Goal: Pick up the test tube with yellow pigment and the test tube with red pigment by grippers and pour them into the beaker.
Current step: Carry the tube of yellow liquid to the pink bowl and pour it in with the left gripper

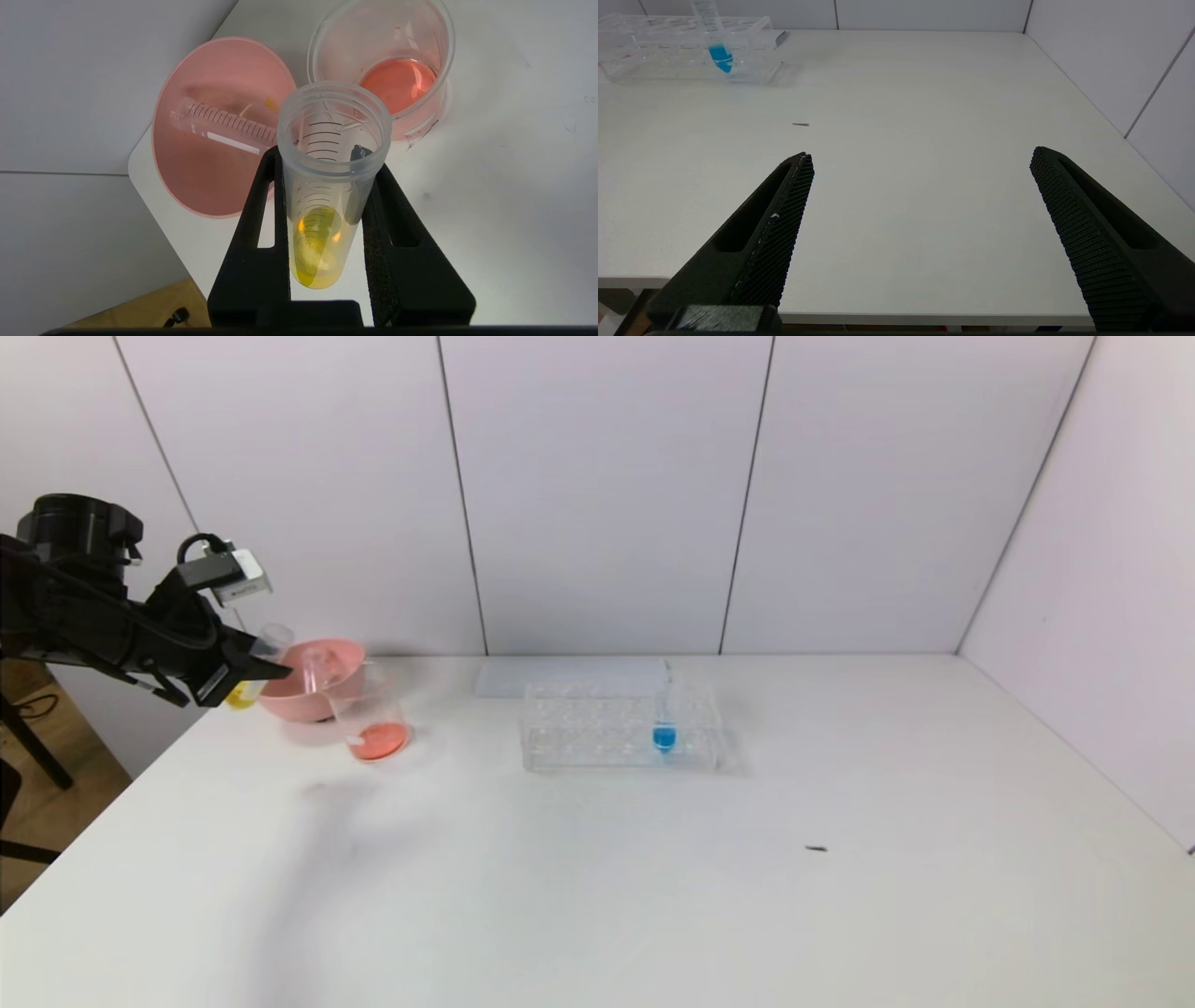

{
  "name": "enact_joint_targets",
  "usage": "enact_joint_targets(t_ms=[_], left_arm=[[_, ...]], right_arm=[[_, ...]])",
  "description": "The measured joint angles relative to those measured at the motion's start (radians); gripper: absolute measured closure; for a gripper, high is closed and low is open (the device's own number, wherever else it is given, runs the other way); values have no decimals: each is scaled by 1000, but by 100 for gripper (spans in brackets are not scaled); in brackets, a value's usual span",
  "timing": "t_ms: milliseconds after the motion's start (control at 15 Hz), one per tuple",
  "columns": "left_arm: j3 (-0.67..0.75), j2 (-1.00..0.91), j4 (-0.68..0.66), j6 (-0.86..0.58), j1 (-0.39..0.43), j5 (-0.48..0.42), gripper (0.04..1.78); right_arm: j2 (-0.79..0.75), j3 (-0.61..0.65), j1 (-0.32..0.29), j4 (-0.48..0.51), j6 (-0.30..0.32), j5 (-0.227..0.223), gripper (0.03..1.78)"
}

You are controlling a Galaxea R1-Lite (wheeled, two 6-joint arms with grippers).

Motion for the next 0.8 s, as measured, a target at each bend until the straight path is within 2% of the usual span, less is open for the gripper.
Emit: enact_joint_targets(t_ms=[600,800], left_arm=[[-29,17,2,68,7,34,136],[-58,24,48,94,8,59,136]], right_arm=[[0,0,0,0,0,0,11],[0,0,0,0,0,0,11]])
